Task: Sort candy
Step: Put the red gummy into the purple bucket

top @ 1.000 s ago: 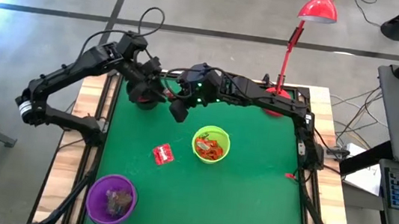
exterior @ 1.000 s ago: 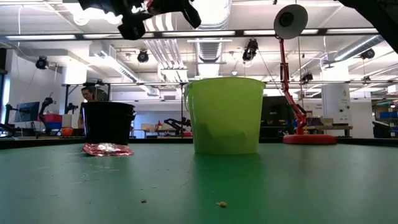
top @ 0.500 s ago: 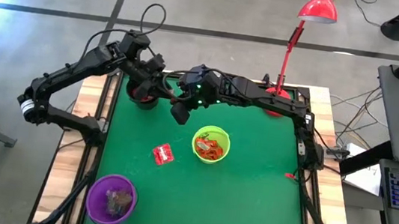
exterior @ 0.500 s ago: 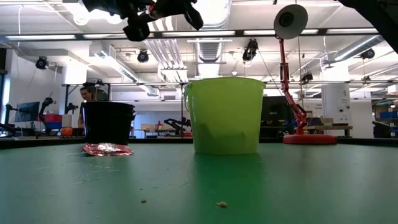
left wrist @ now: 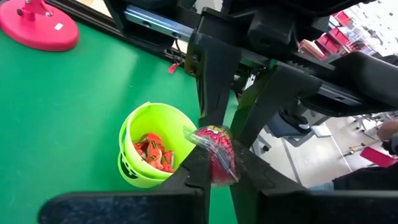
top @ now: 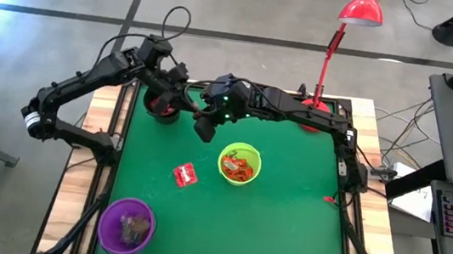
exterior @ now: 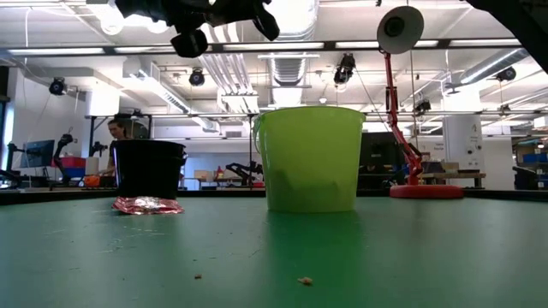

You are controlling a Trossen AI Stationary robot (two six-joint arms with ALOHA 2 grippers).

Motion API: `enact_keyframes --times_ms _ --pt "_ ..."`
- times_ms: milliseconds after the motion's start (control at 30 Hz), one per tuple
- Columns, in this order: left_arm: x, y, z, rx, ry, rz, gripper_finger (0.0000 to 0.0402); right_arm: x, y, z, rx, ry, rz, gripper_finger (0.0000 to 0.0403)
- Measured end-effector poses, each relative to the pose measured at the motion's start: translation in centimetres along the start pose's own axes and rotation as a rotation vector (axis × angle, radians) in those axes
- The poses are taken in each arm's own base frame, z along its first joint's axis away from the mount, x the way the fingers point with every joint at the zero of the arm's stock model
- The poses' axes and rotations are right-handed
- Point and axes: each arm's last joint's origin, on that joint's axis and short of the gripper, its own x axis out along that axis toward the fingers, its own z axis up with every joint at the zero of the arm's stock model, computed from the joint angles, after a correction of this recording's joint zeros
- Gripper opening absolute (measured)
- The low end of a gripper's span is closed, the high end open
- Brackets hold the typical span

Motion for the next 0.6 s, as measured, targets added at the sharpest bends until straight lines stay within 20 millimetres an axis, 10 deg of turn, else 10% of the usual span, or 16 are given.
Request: enact_keyframes --times_ms 600 --pt "-1.0 -1.8 -2.1 -0.053 0.12 -0.011 0.0004 -1.0 0.3 -0.6 0.009 0.099 0.08 0.015"
